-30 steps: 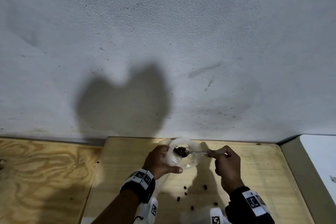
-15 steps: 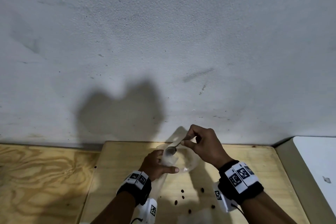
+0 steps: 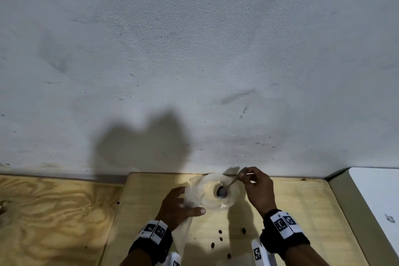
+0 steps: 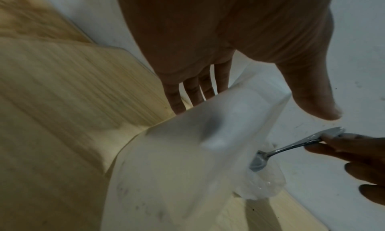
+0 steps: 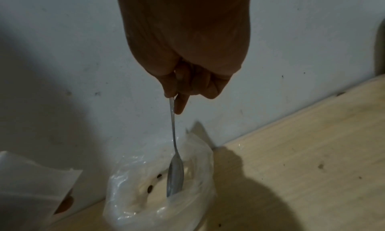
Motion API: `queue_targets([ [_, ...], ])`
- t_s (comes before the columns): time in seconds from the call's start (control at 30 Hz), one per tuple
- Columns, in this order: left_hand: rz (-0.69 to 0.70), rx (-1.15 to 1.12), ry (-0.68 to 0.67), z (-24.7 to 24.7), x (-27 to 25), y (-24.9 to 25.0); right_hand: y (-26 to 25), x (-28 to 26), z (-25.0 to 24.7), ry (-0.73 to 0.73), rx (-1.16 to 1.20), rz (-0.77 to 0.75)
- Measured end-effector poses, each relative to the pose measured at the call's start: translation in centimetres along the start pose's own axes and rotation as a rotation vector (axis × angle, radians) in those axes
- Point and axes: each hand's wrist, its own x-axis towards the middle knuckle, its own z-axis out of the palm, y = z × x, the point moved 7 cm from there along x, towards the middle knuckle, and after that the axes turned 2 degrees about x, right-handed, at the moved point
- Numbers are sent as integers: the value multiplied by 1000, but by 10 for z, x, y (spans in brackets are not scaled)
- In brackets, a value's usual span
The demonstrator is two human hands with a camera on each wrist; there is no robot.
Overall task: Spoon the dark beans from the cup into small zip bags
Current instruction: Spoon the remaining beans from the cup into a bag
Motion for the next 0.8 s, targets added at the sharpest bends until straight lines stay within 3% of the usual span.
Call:
queue_targets([
  [0.17, 21, -24, 7, -13, -16, -5, 19, 6, 22, -144, -218, 179],
  [0.27, 67, -50, -2, -19, -26, 0, 13, -9, 2, -131, -301, 270],
  [0.37, 151, -24, -22, -19, -35, 14, -18, -36, -21, -39, -260, 165],
  [0.4, 180, -14, -43, -18, -38, 21, -31, -45, -20, -77, -207, 102],
  [0.47, 236, -6, -112, -10, -45, 35, -61, -70, -3, -329, -78, 29],
  [0.53, 275, -9, -204, 1, -53, 49, -79, -99, 20, -615, -8, 92],
  [0.6, 310, -2, -275, 12, -61, 61, -93, -118, 29, -734, -24, 162],
  [0.8, 360, -88, -310, 15, -81, 78, -115, -127, 6, -571, 38, 75],
])
